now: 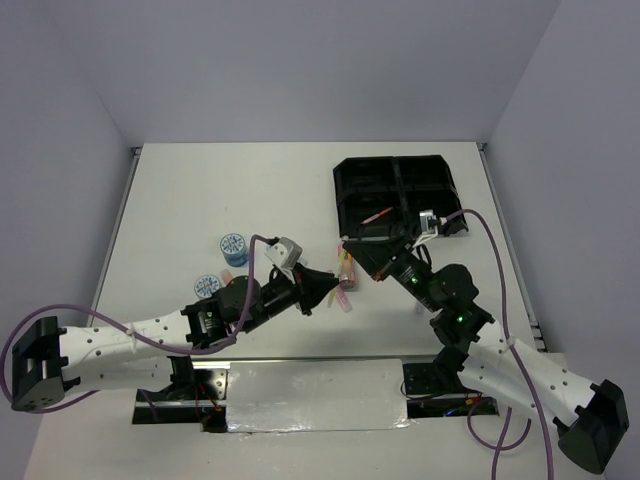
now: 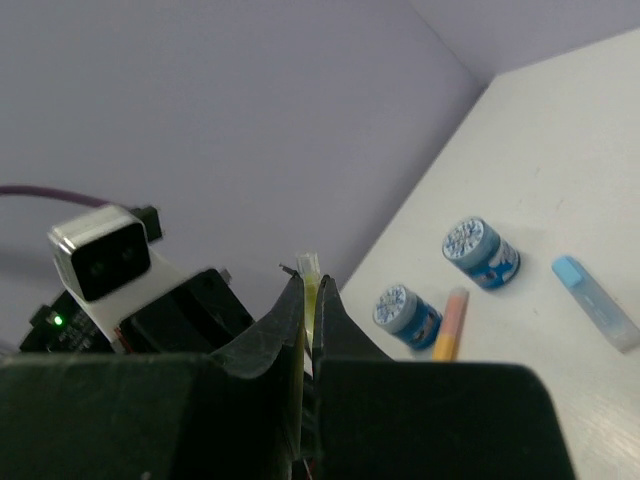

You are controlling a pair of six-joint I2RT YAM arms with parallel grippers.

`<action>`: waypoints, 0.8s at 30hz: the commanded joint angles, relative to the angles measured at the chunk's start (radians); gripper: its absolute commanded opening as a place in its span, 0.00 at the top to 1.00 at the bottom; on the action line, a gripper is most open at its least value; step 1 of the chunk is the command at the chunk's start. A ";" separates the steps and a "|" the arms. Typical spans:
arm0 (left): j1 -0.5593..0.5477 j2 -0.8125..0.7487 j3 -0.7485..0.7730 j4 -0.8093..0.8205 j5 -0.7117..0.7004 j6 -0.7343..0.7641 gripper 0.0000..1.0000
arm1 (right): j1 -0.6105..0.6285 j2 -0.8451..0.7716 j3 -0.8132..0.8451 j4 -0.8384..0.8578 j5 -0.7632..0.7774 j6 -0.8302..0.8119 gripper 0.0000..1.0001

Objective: Sort the stationery into containers
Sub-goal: Close the pen cap on the pen.

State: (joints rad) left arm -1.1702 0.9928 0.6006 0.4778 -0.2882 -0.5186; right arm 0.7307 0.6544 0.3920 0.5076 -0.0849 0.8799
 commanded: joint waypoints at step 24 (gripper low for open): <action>0.029 -0.057 0.027 0.246 -0.031 0.028 1.00 | 0.121 -0.028 0.074 -0.228 -0.041 -0.128 0.25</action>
State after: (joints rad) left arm -1.1435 0.9684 0.6094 0.5457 -0.3046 -0.4976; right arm 0.8421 0.6544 0.3840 0.4133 -0.0982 0.8215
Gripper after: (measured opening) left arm 0.178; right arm 0.733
